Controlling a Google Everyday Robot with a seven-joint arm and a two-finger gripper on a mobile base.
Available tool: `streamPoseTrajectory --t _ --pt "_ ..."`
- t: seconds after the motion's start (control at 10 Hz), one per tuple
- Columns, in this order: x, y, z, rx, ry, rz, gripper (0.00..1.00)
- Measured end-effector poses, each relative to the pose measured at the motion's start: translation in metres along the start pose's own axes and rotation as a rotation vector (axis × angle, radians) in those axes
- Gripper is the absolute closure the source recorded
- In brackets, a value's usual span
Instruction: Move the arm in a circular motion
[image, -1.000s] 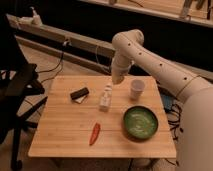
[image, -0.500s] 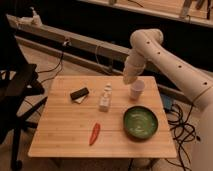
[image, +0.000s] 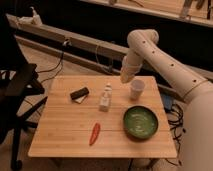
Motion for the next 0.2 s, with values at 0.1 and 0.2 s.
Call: streamPoseTrajectory --t 0.1,0.2 --pt "0.0017 0.0077 -0.0024 -0.01 0.01 0.009 0.83" --pt "0.0062 0.0154 -0.0048 -0.013 0.011 0.014 0.92"
